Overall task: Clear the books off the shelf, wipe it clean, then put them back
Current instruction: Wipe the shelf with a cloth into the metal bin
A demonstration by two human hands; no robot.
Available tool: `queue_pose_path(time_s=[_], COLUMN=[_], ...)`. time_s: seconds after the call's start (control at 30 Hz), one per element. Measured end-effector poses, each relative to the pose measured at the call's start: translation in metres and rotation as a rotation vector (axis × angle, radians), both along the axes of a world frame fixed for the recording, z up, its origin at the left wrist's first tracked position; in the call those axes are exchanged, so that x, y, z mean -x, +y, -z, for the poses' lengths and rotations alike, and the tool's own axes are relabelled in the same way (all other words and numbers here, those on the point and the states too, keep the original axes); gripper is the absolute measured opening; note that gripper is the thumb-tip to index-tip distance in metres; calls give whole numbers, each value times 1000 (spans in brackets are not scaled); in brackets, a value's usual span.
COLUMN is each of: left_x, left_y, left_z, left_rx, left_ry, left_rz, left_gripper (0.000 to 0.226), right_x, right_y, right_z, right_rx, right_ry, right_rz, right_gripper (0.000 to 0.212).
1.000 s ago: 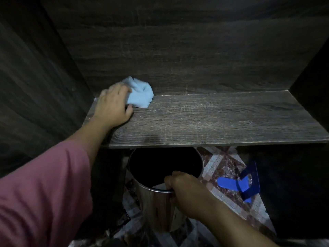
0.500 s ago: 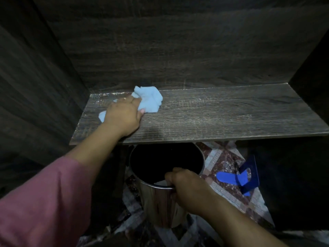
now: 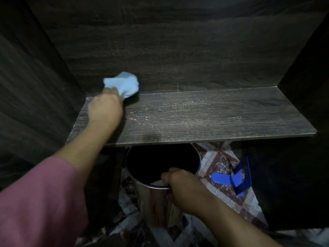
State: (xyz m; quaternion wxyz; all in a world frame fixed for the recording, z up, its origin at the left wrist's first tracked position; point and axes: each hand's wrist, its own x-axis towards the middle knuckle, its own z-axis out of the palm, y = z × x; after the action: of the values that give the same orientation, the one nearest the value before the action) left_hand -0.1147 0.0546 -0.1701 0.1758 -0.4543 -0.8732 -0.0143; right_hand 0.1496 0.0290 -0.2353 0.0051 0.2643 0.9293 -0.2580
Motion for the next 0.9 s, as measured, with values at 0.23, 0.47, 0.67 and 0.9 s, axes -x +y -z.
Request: queue_pose_path(time_s=[0.23,0.47,0.67,0.9], left_x=[28,-19,-44,-68], left_y=[-10,-12,-16,-31], left_z=[26,24,30,34], left_rx=[100,-54,-11,-18], left_ry=[-188,-411,-437,-526], left_rz=[103,357,557,637], left_gripper=[51,36,44,36], right_x=[-6,-8,-8,-14], right_y=[6,6,6,5], right_z=[1,1,2,0], right_rx=[30,9,-5,12], right_ry=[4,-15,-31,-69], right_rz=[34,24,15,-20], right_gripper=[18,14,18,25])
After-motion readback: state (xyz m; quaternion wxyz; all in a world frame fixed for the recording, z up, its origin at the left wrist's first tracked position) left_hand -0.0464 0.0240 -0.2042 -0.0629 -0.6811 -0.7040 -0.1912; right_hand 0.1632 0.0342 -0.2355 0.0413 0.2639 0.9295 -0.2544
